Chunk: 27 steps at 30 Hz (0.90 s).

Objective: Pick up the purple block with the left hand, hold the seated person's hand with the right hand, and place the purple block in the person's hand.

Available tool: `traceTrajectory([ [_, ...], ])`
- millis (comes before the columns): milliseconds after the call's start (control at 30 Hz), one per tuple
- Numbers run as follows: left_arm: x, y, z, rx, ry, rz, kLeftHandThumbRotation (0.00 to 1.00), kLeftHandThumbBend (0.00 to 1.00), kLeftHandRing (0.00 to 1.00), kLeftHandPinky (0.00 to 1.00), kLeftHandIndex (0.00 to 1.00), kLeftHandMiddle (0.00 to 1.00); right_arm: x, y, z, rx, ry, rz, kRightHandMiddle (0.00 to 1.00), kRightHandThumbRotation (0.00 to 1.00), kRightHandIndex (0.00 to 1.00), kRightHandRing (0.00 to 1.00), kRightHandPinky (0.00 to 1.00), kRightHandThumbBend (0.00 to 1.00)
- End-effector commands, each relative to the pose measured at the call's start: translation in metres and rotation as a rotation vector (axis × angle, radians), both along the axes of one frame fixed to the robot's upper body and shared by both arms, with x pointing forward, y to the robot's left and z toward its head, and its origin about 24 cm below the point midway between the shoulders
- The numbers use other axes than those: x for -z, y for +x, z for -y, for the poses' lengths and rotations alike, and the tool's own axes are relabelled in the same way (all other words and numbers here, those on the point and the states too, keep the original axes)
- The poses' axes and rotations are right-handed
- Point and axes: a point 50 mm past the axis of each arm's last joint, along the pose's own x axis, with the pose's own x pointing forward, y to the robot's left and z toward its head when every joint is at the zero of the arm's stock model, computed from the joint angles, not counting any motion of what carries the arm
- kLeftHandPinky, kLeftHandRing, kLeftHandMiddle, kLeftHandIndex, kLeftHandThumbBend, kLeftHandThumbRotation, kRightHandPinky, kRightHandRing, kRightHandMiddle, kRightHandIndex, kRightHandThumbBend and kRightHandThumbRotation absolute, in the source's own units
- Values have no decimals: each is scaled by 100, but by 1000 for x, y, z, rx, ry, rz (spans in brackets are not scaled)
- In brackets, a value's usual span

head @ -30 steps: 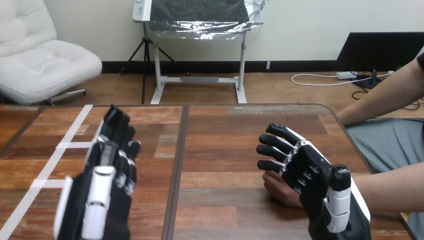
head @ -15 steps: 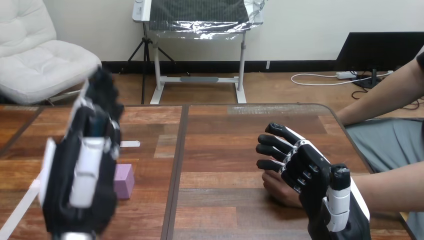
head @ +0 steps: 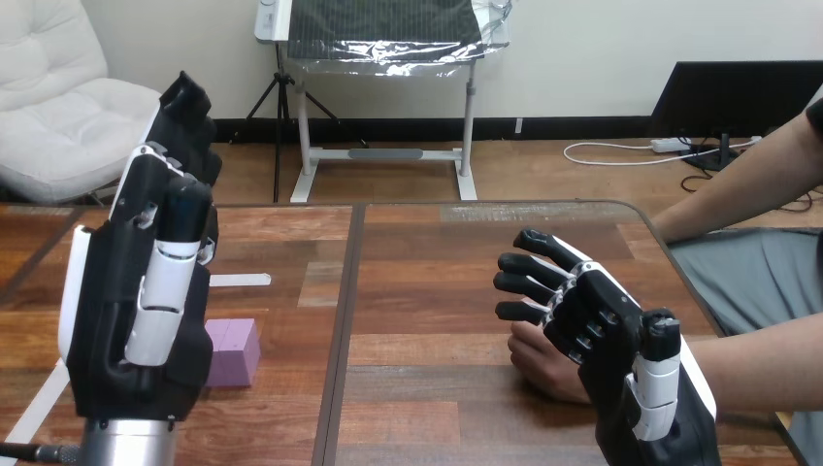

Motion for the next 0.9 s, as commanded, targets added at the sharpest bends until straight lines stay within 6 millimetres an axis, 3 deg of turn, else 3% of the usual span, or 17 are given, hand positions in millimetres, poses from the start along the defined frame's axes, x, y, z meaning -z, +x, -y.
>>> traceTrajectory([
  [0, -2, 9, -3, -2, 44, 17, 66, 71, 99, 100, 90, 96, -16, 13, -4, -2, 17, 89, 80, 100, 83, 79, 72, 100],
  [500, 1, 23, -12, -70, 174, 13, 67, 78, 99, 100, 90, 97, -15, 14, -4, -9, 20, 90, 79, 100, 83, 79, 72, 100],
  [733, 2, 32, -18, -124, 319, 45, 65, 69, 96, 100, 89, 94, -15, 15, -3, -11, 21, 89, 79, 100, 83, 79, 72, 100],
  [867, 4, 40, -25, -131, 448, 59, 59, 66, 95, 97, 89, 93, -15, 16, -2, -12, 25, 92, 79, 100, 83, 79, 72, 100],
])
